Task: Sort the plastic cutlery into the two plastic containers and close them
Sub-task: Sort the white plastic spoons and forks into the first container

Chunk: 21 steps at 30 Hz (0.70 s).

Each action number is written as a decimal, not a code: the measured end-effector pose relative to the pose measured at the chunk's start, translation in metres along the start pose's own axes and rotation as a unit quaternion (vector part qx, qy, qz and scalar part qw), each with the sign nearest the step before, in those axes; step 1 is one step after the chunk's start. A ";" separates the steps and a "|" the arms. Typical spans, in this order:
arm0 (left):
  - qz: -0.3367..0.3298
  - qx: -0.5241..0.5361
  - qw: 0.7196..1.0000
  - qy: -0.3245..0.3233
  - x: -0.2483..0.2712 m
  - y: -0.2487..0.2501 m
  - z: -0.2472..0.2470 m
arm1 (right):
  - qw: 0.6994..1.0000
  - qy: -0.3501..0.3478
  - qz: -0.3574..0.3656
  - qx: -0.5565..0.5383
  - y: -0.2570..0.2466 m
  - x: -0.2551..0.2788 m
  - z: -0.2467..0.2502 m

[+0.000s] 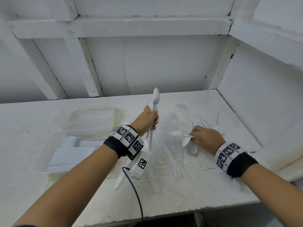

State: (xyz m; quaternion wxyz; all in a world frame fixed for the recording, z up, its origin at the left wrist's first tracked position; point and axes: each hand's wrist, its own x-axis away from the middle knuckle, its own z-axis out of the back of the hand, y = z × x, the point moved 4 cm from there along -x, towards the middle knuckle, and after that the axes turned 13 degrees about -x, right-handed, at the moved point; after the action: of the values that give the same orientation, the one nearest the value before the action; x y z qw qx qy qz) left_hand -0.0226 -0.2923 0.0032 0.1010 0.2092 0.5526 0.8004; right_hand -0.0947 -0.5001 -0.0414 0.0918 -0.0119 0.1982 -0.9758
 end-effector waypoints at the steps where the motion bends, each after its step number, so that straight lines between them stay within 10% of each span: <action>1: 0.001 0.011 1.000 -0.005 0.001 -0.001 0.001 | 0.998 0.040 0.015 -0.038 -0.004 0.000 0.004; 6: -0.027 -0.081 0.996 -0.039 0.010 0.000 -0.005 | 0.974 0.170 -0.014 -0.152 -0.012 -0.005 0.025; 12: -0.098 -0.334 0.935 -0.065 0.000 0.003 -0.046 | 0.906 0.166 -0.181 -0.344 0.002 -0.004 0.034; 21: -0.278 -0.656 0.671 -0.206 0.004 -0.005 -0.128 | 0.868 0.112 -0.315 -0.366 0.029 0.017 0.024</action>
State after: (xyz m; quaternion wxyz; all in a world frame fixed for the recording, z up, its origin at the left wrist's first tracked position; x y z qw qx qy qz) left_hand -0.0839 -0.3971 -0.0387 0.5417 0.0855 -0.1172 0.8280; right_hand -0.1045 -0.5390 -0.0307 -0.2542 0.0030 0.5362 -0.8049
